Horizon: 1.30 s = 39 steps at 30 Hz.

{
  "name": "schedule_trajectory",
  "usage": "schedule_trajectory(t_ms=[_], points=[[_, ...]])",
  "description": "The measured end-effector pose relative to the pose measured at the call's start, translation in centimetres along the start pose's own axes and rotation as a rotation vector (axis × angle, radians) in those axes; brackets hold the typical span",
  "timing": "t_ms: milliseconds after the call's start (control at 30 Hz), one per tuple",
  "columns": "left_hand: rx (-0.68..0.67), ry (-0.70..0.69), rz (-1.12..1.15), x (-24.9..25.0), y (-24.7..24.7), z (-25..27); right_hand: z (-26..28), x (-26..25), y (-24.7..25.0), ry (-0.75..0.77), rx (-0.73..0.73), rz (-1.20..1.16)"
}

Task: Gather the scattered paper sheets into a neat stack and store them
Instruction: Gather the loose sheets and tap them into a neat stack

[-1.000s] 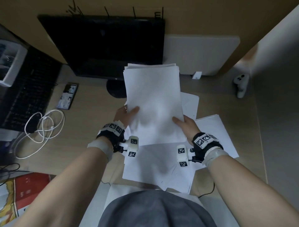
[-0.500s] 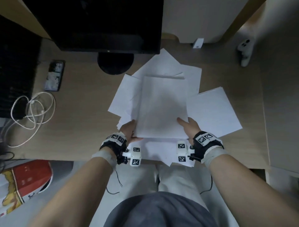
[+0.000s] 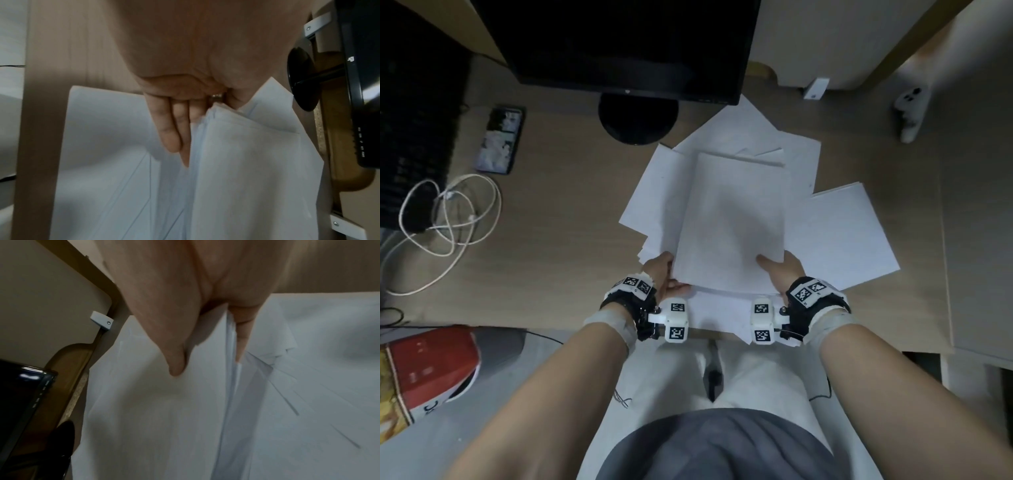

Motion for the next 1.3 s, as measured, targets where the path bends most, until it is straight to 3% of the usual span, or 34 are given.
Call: schedule_trajectory(t_ms=[33,133,267,367,433,667,733,833,900,1000,1133,1300], points=[[0.01,-0.005,-0.021,0.5,0.3,-0.5,0.0,-0.3,0.3,0.023,0.011,-0.007],[-0.303,-0.114,-0.043,1.4,-1.2,-3.3,-0.1,-0.5,0.9,0.035,-0.072,0.009],[0.005,-0.192,-0.344,3.2,-0.8,-1.1,-0.7,0.0,2.4,-0.027,-0.152,0.135],[-0.033,-0.31,-0.531,3.3,-3.6,-0.8,-1.1,0.6,3.2,-0.117,-0.19,0.126],[0.017,-0.344,-0.522,2.8,-5.0,-1.9,-2.0,0.6,3.4,-0.119,-0.151,0.02],[0.183,-0.491,-0.533,3.7,-9.5,2.1,-4.5,-0.3,7.3,0.038,-0.114,-0.028],[0.205,-0.493,-0.491,3.9,-10.7,2.3,-6.6,0.3,10.1,0.048,0.006,0.025],[0.289,-0.522,-0.537,3.9,-12.1,2.4,-9.8,2.4,16.0,-0.103,0.326,0.235],[0.359,-0.51,-0.553,3.6,-12.5,2.2,-11.5,3.4,18.6,-0.149,0.387,0.382],[0.441,-0.469,-0.627,3.2,-12.1,1.4,-13.0,4.7,19.0,-0.174,0.364,0.495],[0.511,-0.423,-0.748,3.3,-11.9,1.2,-12.7,4.8,17.6,-0.084,0.362,0.701],[0.511,-0.391,-0.989,3.7,-12.7,1.4,-13.3,2.5,17.6,0.013,0.199,0.32]])
Point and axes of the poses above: each hand's wrist, its own z-axis away from the middle knuckle, its own y-axis out of the back of the hand, x = y × z, the point moved 6 cm from there along -z, towards the middle knuckle, and after that the axes turned 15 degrees about x, right-handed, at the moved point
